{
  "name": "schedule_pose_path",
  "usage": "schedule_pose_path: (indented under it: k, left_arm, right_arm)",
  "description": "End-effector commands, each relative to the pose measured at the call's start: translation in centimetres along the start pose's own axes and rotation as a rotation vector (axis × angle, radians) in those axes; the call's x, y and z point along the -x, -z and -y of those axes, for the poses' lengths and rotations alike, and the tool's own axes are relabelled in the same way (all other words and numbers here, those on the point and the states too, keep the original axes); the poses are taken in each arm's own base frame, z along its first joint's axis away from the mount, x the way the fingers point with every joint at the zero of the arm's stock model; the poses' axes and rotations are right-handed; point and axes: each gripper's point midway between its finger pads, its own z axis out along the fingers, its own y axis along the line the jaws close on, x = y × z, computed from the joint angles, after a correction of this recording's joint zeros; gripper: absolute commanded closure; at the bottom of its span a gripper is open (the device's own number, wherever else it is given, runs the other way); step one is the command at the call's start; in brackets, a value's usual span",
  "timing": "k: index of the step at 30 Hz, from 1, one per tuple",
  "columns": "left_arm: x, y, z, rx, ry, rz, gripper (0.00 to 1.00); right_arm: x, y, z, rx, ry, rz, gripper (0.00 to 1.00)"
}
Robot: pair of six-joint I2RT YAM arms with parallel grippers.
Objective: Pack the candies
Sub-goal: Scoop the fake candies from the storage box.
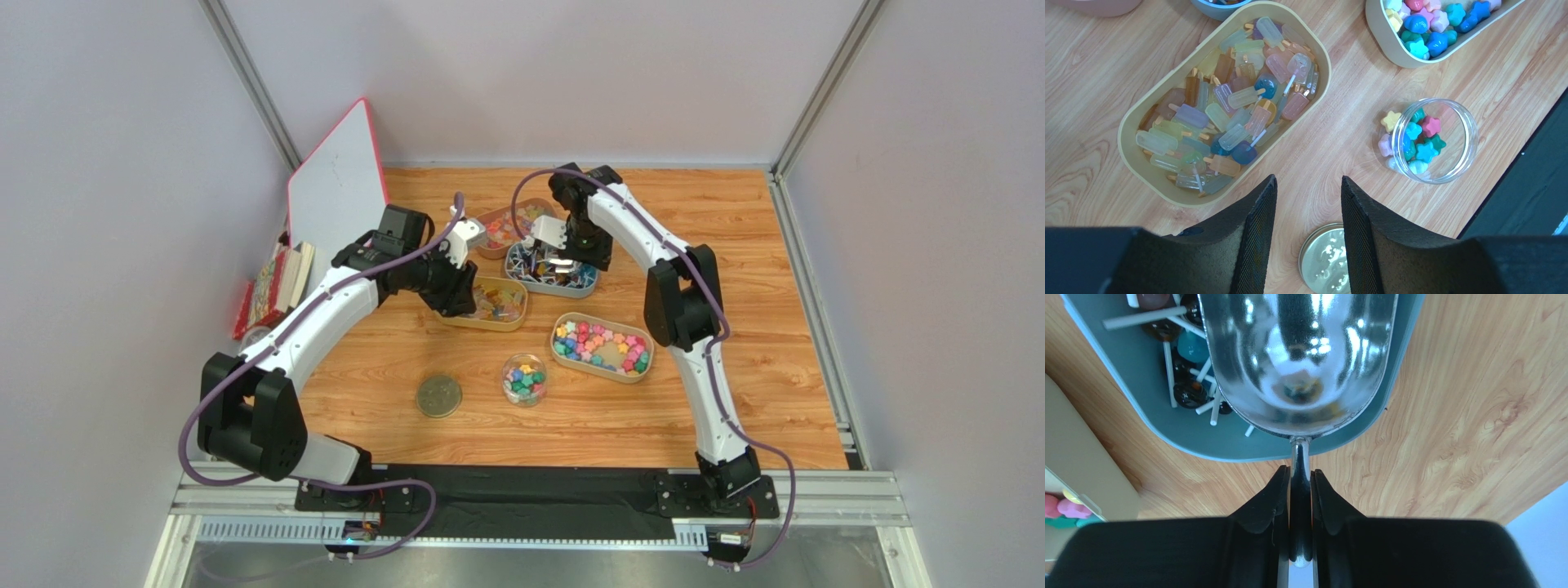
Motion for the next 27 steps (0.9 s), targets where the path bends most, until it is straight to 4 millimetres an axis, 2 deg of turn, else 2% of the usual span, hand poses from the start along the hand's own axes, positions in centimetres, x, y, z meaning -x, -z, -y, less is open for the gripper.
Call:
schedule_pose_path:
  k: [1,13,16,19,24,25,27]
  left_arm:
    - [1.0,0.4,0.4,-0.004,-0.028,0.041,0.5]
    - [1.0,0.1,0.2,0.001,-0.027,0.038,0.5]
    - [1.0,0.0,0.1,0.003,-0.025,0.035,0.5]
    - [1.2,0.0,0.0,0.006,-0.028,0.033,0.5]
    - [1.0,-0.1,-0.3,0.013,-0.02,0.02,0.5]
    - [0.9,-0.2,-0.4,0.014,-0.021,0.016,0.5]
    - [0.6,-0.3,-0.4,0.012,-0.017,0.005,0.5]
  right_arm:
    - [-2.3,2.5,-6.1,0.252,-0.056,-0.095,1.0]
    - [-0.6,3.0,-5.9,0.225,-0.064,-0.055,1.0]
    - [-0.6,2.1,-6.5,0.243,-0.081,-0.061,1.0]
    - [0.2,1.1,-7.7,0.293,-0.101,-0.021,1.0]
    - [1.0,0.7,-8.0,0.294,-0.159,0.069,1.0]
    - [1.3,0.4,-7.5,0.277,-0.167,0.094,1.0]
    - [0.9,0.2,-7.6,0.279,-0.189,0.107,1.0]
